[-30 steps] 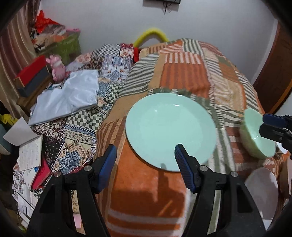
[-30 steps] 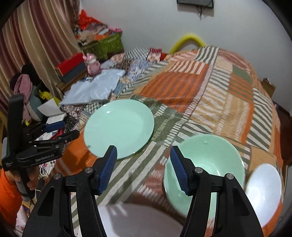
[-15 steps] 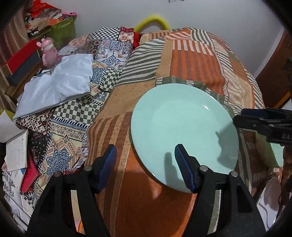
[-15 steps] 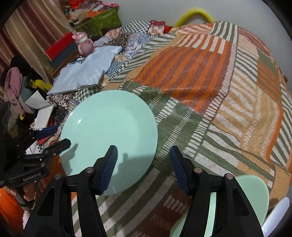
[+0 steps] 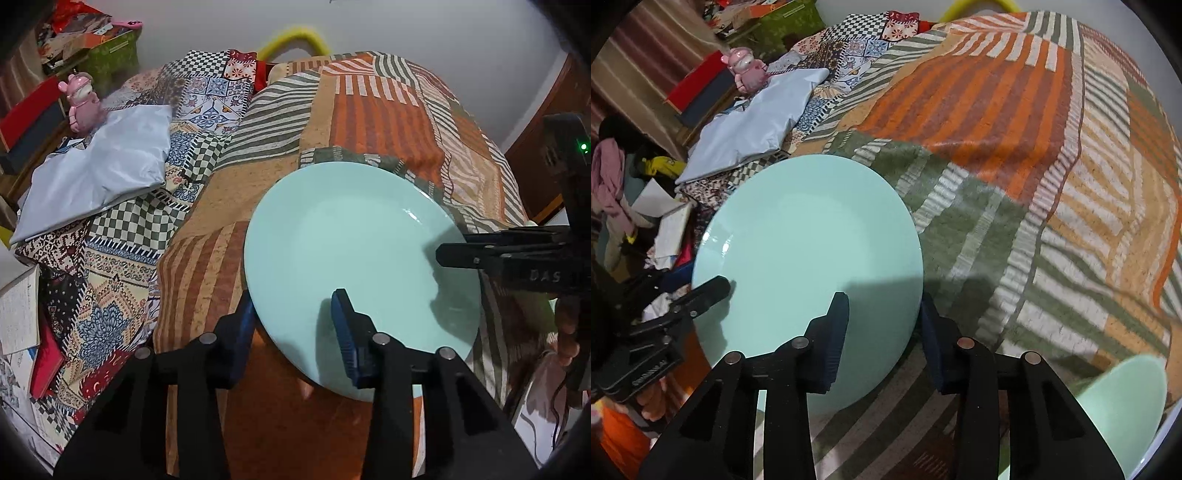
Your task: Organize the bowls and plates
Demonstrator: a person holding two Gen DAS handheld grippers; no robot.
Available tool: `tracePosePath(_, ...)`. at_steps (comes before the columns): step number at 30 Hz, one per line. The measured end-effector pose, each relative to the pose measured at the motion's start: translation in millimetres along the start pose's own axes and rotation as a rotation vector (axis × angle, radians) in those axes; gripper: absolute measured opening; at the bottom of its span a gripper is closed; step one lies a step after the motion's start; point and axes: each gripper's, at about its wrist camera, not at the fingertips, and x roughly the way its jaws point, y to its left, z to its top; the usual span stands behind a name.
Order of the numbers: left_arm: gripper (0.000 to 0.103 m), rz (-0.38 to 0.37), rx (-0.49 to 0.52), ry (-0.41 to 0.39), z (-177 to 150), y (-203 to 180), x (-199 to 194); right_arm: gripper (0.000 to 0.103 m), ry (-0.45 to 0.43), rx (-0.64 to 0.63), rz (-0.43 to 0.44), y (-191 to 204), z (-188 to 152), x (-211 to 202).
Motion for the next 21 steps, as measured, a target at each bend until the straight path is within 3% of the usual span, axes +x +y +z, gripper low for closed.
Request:
tracePosePath(10, 0.041, -0.01, 0.004, 0.016, -51, 7, -37, 0.033, 0.003, -0.05, 0.03, 31, -48, -12)
tracePosePath(15, 0.041, -0.031, -0.02, 0.032, -76, 11, -55, 0.033, 0.0, -0.056, 0.063, 39, -61, -14)
tracePosePath(21, 0.041, -0.038, -0.055, 0.044, -84, 19, -56, 0.033, -0.004, -0.055, 0.07, 42, -65, -6)
